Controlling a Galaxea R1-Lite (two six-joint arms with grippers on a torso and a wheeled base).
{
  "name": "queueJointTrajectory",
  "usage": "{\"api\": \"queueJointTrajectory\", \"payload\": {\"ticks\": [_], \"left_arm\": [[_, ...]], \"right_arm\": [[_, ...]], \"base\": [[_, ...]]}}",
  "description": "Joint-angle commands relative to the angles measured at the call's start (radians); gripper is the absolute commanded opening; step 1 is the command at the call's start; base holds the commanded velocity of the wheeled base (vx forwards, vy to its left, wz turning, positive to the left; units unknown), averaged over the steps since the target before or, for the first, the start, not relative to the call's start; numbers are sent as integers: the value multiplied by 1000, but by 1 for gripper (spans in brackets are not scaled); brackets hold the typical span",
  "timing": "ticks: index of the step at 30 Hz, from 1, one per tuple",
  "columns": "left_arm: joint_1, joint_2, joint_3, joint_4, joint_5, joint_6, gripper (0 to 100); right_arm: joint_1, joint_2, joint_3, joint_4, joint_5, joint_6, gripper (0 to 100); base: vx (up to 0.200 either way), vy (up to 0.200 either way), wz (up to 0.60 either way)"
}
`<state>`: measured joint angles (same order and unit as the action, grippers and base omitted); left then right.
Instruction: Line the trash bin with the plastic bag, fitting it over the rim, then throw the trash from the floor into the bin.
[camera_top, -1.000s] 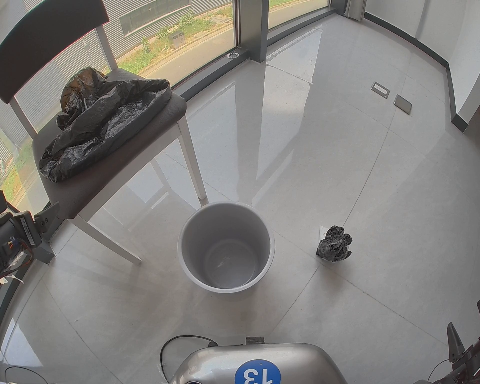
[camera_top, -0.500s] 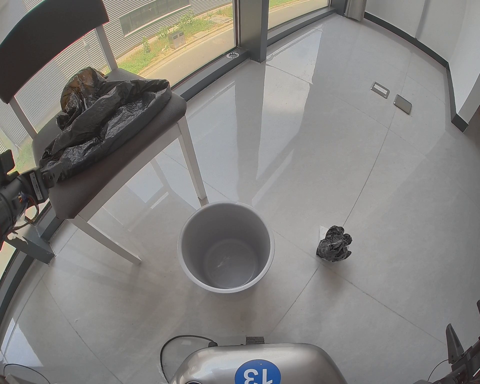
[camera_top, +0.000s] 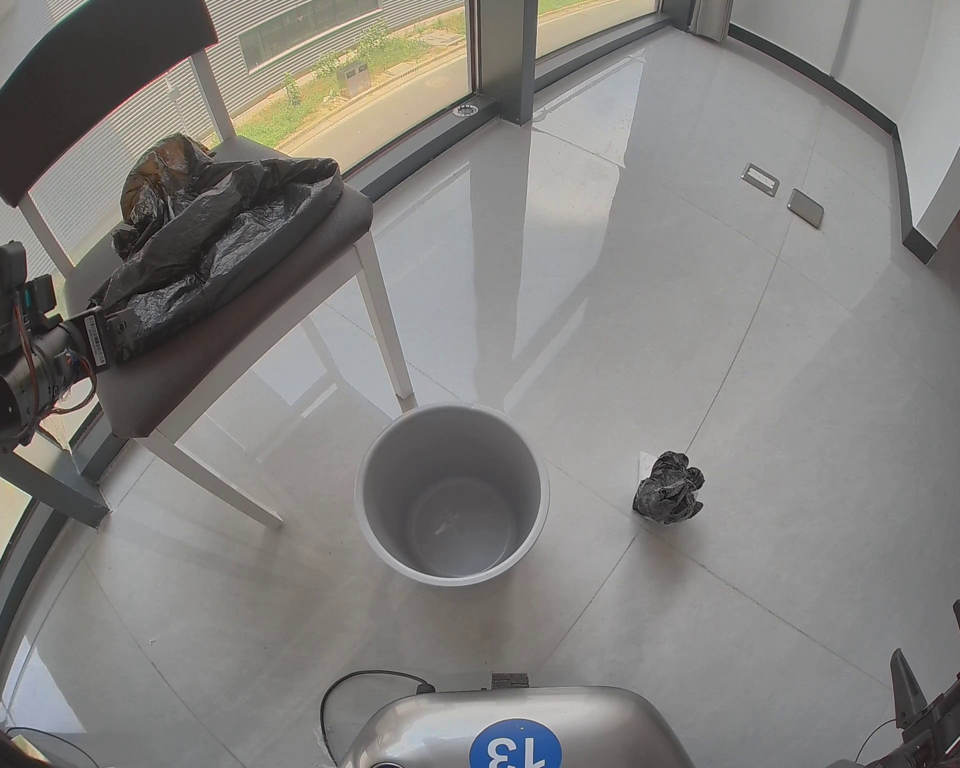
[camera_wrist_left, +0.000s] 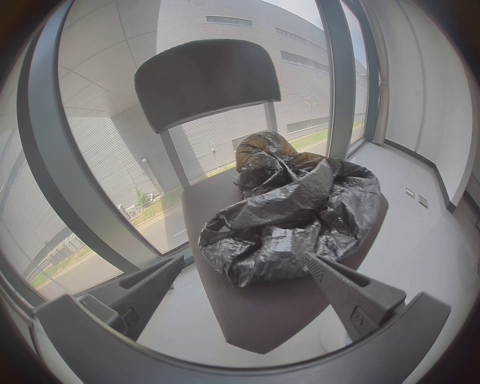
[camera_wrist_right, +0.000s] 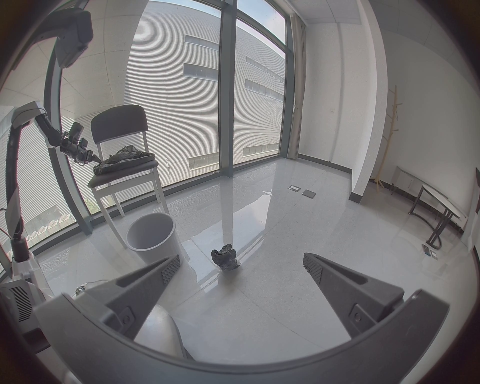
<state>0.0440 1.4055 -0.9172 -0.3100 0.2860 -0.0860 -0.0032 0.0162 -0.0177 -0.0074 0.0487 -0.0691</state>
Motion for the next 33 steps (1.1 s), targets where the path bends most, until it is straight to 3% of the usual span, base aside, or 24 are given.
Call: {"api": "queueJointTrajectory", "payload": {"ticks": [1, 33], "left_arm": [[36, 44, -51, -3, -1, -1, 100], [88, 202, -170, 0, 38, -8, 100]], "right_arm": [[0, -7, 18, 0, 2, -1, 100], [0, -7, 18, 0, 3, -1, 100]], "base": [[0, 0, 0], [0, 0, 0]]}}
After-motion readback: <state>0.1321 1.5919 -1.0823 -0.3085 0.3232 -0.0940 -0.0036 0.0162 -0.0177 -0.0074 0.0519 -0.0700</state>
